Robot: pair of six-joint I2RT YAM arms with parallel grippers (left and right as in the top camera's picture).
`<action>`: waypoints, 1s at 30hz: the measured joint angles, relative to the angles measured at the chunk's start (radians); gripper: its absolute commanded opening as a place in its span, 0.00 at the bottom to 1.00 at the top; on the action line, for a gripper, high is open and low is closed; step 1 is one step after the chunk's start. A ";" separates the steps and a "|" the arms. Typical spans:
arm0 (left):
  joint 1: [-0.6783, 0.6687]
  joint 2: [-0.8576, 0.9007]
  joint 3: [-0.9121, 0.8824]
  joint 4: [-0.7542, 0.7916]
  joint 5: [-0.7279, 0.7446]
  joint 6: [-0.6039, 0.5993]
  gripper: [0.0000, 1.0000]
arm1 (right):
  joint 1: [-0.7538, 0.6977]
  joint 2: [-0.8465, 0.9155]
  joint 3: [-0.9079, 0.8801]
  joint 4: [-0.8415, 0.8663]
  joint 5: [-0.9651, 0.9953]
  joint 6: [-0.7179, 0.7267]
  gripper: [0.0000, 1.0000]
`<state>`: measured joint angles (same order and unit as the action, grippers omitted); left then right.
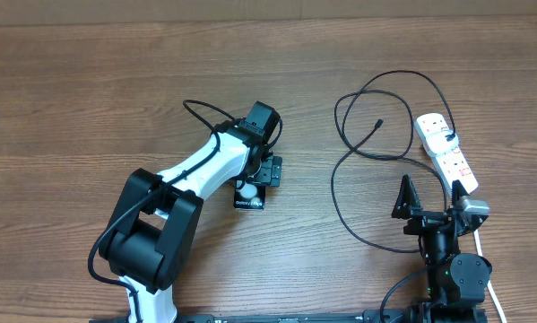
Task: Plug charger to phone and switch on socket
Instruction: 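Lower the left gripper onto the phone and align with its edges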
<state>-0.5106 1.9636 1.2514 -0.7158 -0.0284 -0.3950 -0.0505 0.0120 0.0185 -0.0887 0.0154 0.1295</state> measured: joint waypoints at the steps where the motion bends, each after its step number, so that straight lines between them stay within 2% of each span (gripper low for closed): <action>1: 0.000 0.000 0.000 0.001 -0.002 -0.003 0.93 | 0.000 0.000 0.000 0.000 0.000 0.000 1.00; 6: 0.000 0.000 0.000 0.002 -0.004 -0.019 0.88 | 0.000 0.000 0.000 0.000 0.000 0.000 1.00; 10: 0.000 0.000 -0.001 -0.001 -0.006 -0.025 0.79 | 0.000 0.000 0.000 0.000 0.000 0.000 1.00; 14: 0.000 -0.003 -0.001 -0.002 -0.006 -0.027 0.64 | 0.000 0.000 0.000 0.000 0.000 0.000 1.00; 20: 0.000 -0.004 -0.001 -0.003 -0.002 -0.029 0.64 | 0.000 0.000 0.000 0.000 0.000 0.000 1.00; 21: 0.000 -0.004 -0.001 -0.003 -0.002 -0.029 0.65 | 0.000 0.000 0.000 0.000 0.000 0.000 1.00; 23: 0.000 -0.004 -0.001 -0.003 -0.002 -0.027 0.85 | 0.000 0.000 0.000 0.000 0.000 0.000 1.00; 25: 0.000 -0.004 -0.003 -0.010 0.001 -0.027 0.99 | 0.000 0.000 0.000 0.000 0.000 0.000 1.00; 30: 0.000 -0.004 -0.003 -0.050 0.008 -0.033 1.00 | 0.000 0.000 0.000 0.000 0.000 0.000 1.00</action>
<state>-0.5110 1.9598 1.2488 -0.7662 -0.0200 -0.4278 -0.0505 0.0120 0.0185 -0.0883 0.0154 0.1299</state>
